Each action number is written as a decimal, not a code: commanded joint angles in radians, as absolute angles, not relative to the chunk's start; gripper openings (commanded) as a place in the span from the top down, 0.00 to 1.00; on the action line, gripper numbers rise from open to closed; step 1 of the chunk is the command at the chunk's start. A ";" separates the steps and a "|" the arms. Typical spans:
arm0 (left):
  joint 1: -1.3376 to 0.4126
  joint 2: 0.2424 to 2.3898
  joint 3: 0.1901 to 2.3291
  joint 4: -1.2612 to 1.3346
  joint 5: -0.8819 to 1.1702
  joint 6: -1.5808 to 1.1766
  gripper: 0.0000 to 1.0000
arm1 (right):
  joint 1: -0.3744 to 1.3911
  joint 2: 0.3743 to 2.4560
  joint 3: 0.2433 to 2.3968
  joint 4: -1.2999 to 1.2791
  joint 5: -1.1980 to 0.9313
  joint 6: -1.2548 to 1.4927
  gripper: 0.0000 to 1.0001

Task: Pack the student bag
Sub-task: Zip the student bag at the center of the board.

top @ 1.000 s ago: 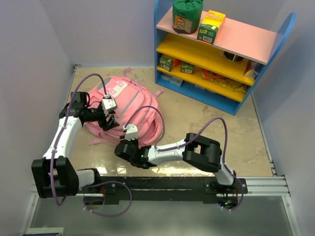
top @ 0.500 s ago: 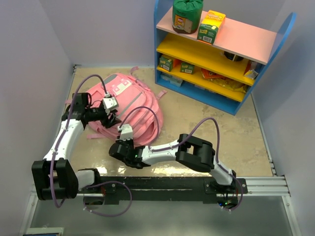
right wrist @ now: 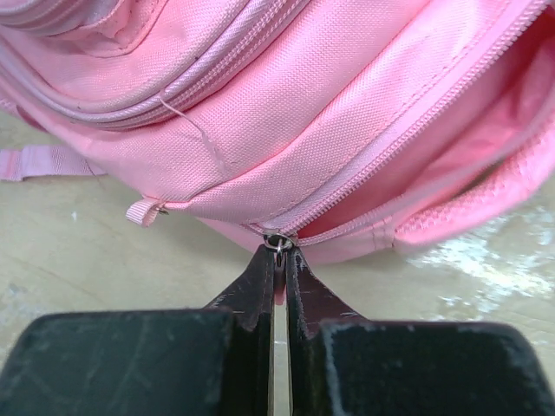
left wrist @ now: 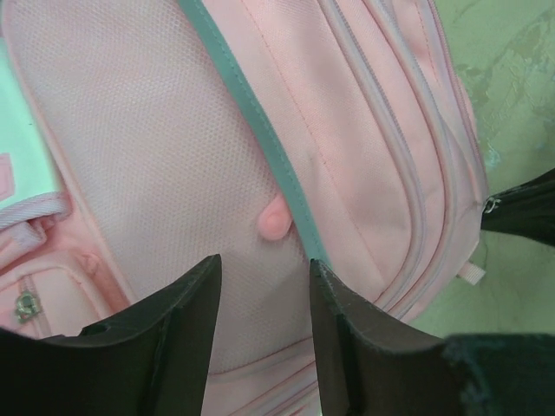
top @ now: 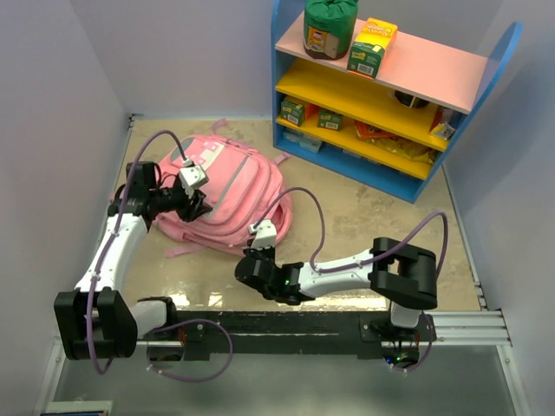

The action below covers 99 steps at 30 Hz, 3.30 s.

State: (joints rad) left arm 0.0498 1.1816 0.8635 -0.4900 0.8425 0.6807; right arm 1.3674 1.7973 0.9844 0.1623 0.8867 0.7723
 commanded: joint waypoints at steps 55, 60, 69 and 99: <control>-0.405 0.999 0.646 -0.341 0.539 0.765 1.00 | 1.333 1.505 0.802 0.384 0.655 0.637 1.00; -0.405 0.954 0.679 -0.429 0.511 0.782 1.00 | 1.281 1.459 0.789 0.339 0.649 0.637 1.00; -0.405 0.812 0.698 -0.757 0.490 0.946 1.00 | 1.160 1.335 0.722 0.259 0.581 0.571 1.00; -0.399 0.499 0.692 -0.936 0.003 0.986 1.00 | 0.874 1.388 0.762 0.179 0.433 0.411 1.00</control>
